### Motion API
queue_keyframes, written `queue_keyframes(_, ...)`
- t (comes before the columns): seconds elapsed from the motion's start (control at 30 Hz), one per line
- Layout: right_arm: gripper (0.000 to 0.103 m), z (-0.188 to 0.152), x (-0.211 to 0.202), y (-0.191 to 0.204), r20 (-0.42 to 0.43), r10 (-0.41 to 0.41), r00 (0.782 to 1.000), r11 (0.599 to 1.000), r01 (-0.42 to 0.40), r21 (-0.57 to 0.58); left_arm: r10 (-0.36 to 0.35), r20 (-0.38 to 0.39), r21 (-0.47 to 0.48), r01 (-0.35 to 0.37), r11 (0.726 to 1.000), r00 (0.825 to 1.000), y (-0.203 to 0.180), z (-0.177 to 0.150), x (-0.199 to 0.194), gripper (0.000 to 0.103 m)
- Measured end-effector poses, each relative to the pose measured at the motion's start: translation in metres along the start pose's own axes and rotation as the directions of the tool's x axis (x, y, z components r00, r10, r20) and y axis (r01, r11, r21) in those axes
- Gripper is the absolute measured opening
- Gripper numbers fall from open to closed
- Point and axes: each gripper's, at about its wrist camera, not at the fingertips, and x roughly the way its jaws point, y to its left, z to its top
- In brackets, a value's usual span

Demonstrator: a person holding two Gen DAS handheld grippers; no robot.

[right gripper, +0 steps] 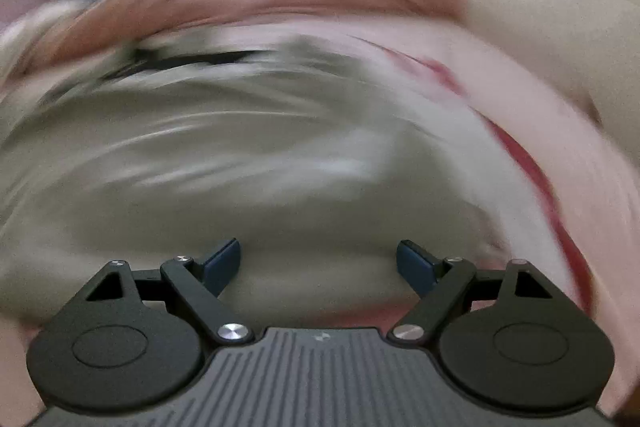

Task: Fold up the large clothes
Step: 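Grasp the garment's side edge with the right gripper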

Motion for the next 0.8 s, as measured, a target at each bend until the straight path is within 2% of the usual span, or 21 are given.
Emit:
queue_keyframes(0.07, 0.097, -0.002, -0.002, -0.048, -0.007, -0.082, 0.997, 0.991, 0.083, 0.106, -0.082, -0.006, -0.065, 0.081, 0.995, 0.997, 0.030, -0.009, 0.004, 0.103)
queue_keyframes(0.1, 0.097, -0.004, -0.003, -0.064, -0.005, -0.103, 0.995, 0.987, 0.102, 0.126, -0.097, -0.006, -0.094, 0.096, 0.991, 0.995, 0.038, -0.012, 0.004, 0.103)
queue_keyframes(0.2, 0.084, -0.009, -0.011, -0.096, 0.022, -0.018, 1.000, 0.978, 0.013, 0.210, -0.095, -0.002, -0.119, 0.094, 0.988, 0.995, 0.043, -0.017, 0.003, 0.103)
queue_keyframes(0.3, 0.082, -0.009, -0.015, -0.097, 0.035, 0.029, 0.999, 0.965, -0.037, 0.259, -0.067, 0.003, -0.094, 0.067, 0.993, 0.998, 0.031, -0.013, 0.002, 0.103)
queue_keyframes(0.4, 0.086, -0.009, -0.010, -0.089, 0.031, 0.162, 0.986, 0.929, -0.163, 0.332, -0.051, 0.011, -0.047, 0.051, 0.998, 0.999, 0.016, -0.009, 0.000, 0.103)
queue_keyframes(0.47, 0.093, -0.010, -0.010, -0.080, 0.037, 0.146, 0.989, 0.930, -0.150, 0.335, -0.037, 0.019, -0.030, 0.038, 0.999, 0.999, 0.009, -0.009, -0.003, 0.103)
queue_keyframes(0.53, 0.093, -0.006, -0.009, -0.066, 0.017, 0.116, 0.993, 0.953, -0.116, 0.281, -0.042, 0.019, -0.033, 0.043, 0.999, 0.999, 0.013, -0.010, 0.000, 0.103)
queue_keyframes(0.57, 0.092, -0.006, -0.010, -0.062, 0.012, 0.128, 0.992, 0.955, -0.126, 0.268, -0.050, 0.017, -0.041, 0.051, 0.998, 0.999, 0.015, -0.010, 0.000, 0.103)
queue_keyframes(0.7, 0.090, -0.004, -0.012, -0.057, 0.014, 0.206, 0.979, 0.935, -0.201, 0.292, -0.086, 0.001, -0.088, 0.086, 0.992, 0.996, 0.021, -0.011, 0.002, 0.103)
queue_keyframes(0.73, 0.091, -0.005, -0.010, -0.058, -0.001, 0.235, 0.972, 0.923, -0.223, 0.313, -0.090, -0.002, -0.097, 0.089, 0.991, 0.996, 0.021, -0.011, 0.002, 0.103)
queue_keyframes(0.8, 0.091, -0.005, -0.007, -0.063, 0.030, 0.258, 0.966, 0.895, -0.251, 0.368, -0.089, -0.002, -0.099, 0.088, 0.991, 0.996, 0.020, -0.010, 0.002, 0.103)
